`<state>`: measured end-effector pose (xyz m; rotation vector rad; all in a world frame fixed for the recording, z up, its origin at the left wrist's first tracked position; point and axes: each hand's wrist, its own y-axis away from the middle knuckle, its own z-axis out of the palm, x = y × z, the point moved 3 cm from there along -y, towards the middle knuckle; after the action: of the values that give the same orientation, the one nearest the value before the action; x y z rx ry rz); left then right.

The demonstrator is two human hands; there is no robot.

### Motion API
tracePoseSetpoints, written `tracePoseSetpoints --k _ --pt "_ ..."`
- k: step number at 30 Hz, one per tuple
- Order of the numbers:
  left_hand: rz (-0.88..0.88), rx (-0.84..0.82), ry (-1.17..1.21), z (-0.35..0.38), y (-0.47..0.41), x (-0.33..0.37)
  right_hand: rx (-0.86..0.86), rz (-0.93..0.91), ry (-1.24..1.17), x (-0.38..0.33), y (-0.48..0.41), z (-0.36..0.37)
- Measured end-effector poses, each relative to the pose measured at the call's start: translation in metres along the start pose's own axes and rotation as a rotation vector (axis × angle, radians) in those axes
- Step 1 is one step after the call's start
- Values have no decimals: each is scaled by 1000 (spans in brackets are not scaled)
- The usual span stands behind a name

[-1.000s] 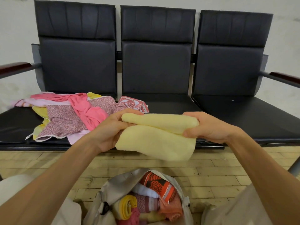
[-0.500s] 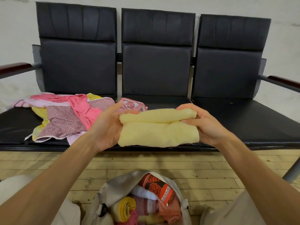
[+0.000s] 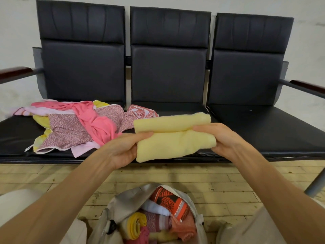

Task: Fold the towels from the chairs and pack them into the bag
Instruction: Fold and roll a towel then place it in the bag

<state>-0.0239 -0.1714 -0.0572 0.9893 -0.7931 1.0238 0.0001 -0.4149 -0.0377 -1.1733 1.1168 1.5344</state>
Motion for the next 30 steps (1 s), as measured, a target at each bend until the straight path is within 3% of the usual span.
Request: tracePoseSetpoints --k 13,16,22,26,30 --pt "34 -60 -76 1 0 -1 70 -58 158 1 -1 3" --pt "68 -65 -71 3 0 1 37 -118 103 -2 1 3" --pt "130 147 -179 -3 -2 -2 34 32 188 5 2 9" --pt "235 166 -259 -4 -1 4 73 124 131 12 0 8" --pt "276 171 -233 -3 2 10 38 91 69 9 2 8"
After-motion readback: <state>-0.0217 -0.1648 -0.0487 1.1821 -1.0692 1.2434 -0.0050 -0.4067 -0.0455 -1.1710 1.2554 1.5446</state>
